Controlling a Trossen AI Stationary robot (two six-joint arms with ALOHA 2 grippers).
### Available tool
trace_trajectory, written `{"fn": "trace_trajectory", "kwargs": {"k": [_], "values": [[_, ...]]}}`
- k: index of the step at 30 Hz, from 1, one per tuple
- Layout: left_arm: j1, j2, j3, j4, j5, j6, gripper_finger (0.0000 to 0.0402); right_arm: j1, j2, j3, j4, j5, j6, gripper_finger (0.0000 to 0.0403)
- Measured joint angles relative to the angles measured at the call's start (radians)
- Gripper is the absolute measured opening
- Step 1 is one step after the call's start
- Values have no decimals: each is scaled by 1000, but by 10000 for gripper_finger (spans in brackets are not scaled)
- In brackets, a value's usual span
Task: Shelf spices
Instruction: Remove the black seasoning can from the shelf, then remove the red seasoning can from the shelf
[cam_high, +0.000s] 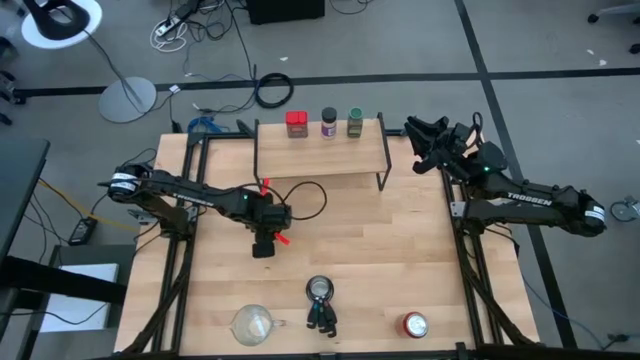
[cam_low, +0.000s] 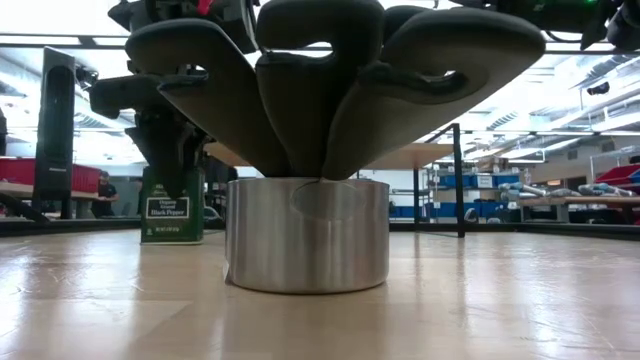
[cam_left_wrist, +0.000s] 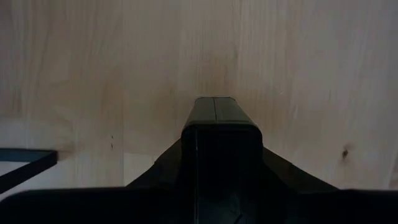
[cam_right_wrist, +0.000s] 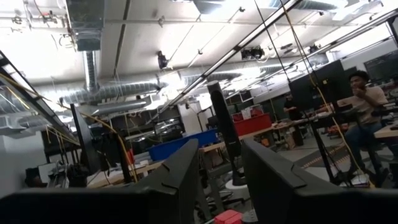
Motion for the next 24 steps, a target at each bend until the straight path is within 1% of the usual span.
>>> {"fn": "trace_trajectory", "kwargs": {"k": [6,10,17,24], "values": [[0,0,0,0,1,-3,129,0,7,0,0,0,-25,126],[0,4,25,-14,28,-9,144,0,16,0,1,0,-26,126],[0,3,89,-21,24,-32,171,-2,24,0,2,0,-30,126],[0,3,95,-44,23,-36,204,-2,24,0,2,0,-34,126]]}}
